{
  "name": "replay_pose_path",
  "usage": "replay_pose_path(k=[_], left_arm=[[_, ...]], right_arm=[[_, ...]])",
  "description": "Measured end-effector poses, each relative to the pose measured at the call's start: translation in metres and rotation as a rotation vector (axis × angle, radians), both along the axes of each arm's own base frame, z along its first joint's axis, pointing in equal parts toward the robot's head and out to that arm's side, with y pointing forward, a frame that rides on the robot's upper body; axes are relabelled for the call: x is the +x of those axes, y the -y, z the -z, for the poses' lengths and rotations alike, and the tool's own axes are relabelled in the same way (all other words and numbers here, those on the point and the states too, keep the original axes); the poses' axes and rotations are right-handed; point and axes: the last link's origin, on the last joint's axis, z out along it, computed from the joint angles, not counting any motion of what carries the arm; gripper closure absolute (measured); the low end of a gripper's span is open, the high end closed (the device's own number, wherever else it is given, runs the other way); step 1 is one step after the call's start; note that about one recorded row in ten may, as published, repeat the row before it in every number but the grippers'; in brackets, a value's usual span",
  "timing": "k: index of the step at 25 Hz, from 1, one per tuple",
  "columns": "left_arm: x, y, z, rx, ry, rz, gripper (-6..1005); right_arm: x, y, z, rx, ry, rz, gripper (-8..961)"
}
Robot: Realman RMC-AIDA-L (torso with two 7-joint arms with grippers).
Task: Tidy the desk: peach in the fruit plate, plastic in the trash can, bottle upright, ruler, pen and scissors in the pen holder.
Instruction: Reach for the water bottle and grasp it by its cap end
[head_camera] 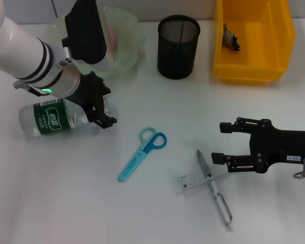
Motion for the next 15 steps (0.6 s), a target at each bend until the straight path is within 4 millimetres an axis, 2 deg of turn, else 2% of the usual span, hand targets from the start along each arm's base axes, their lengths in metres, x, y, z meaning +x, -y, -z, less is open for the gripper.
replay_pose_path(k=[14, 15], left_arm=[[-0.0041, 0.0007, 0.002, -0.005, -0.057, 0.014, 370], [-0.0041, 0.0008, 0.0022, -0.006, -0.059, 0.015, 407]], right_arm=[[0.0006, 0.0006, 0.0001, 0.0, -0.001, 0.003, 121], [0.0006, 0.0006, 0.0001, 0.0, -0.001, 0.004, 121]])
